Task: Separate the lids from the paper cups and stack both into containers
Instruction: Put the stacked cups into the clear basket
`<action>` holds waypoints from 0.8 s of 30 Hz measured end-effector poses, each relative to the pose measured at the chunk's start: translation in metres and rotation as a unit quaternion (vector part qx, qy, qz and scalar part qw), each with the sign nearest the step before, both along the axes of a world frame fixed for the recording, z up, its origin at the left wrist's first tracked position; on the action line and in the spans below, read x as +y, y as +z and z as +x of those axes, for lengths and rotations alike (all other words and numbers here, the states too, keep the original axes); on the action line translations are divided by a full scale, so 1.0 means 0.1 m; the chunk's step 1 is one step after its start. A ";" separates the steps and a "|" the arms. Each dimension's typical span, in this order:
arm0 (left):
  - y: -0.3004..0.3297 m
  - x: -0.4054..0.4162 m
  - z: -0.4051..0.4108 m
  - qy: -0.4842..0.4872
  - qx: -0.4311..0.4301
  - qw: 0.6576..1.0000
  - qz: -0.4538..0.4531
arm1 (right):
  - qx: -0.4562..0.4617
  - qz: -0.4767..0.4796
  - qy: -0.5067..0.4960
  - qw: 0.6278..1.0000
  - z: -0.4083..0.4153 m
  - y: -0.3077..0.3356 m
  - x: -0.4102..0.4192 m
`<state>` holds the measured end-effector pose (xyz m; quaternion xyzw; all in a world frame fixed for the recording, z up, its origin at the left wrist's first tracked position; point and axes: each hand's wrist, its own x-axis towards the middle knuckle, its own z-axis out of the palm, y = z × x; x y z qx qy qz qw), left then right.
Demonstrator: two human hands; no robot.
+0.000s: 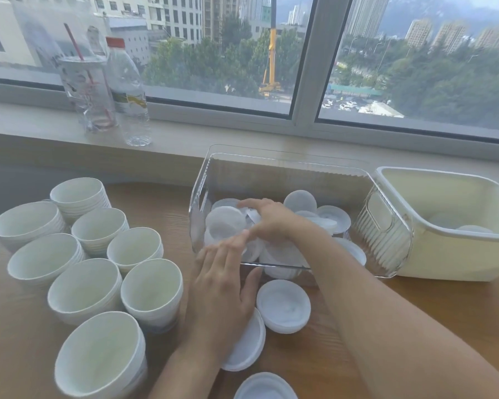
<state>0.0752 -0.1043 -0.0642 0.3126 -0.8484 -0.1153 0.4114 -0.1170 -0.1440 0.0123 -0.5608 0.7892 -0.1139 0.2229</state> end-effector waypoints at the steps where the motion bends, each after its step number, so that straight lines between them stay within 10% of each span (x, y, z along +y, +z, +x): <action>1: -0.01 -0.01 0.00 0.002 -0.002 1.000 -0.004 | -0.004 0.007 0.006 1.000 -0.01 0.03 0.03; 13: -0.03 -0.02 0.01 0.001 0.003 1.000 -0.008 | -0.070 -0.118 -0.009 0.990 0.08 0.02 0.38; 24: -0.05 -0.03 0.00 0.006 -0.014 0.999 -0.037 | 0.099 -0.233 -0.144 0.957 -0.30 0.29 0.91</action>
